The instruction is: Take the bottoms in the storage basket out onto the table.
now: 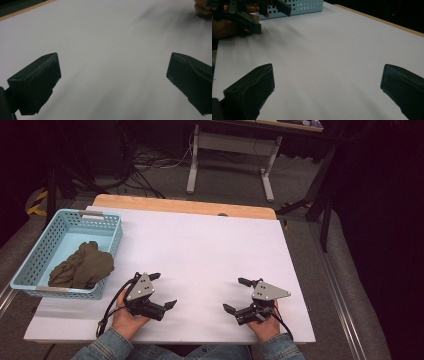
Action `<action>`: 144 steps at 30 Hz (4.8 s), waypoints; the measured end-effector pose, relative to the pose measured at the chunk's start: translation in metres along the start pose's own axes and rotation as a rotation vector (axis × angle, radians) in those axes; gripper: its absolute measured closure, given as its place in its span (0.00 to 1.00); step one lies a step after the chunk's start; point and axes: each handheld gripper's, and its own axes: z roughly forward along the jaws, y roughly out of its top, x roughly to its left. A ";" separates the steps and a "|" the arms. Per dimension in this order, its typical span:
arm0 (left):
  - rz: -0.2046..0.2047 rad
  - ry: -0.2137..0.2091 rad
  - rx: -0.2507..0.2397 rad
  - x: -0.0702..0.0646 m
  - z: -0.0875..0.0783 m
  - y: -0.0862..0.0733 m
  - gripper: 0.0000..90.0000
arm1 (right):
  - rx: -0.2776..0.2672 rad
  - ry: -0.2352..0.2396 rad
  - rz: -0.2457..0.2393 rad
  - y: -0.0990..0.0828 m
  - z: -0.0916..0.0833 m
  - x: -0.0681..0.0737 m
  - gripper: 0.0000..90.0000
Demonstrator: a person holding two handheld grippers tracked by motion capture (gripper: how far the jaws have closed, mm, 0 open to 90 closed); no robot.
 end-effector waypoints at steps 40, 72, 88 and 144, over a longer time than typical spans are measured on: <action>-0.003 -0.058 -0.053 0.012 -0.053 0.037 0.11 | 0.010 0.054 0.022 -0.001 0.005 -0.002 0.00; 0.005 -0.006 -0.030 0.027 -0.096 0.062 0.06 | 0.017 0.061 0.019 -0.001 0.007 -0.001 0.00; 0.012 0.060 -0.027 0.041 -0.124 0.063 0.01 | 0.019 0.066 0.015 -0.001 0.007 -0.001 0.00; -0.112 0.251 0.003 0.091 -0.173 0.037 0.00 | 0.026 0.058 0.013 -0.002 0.008 -0.001 0.00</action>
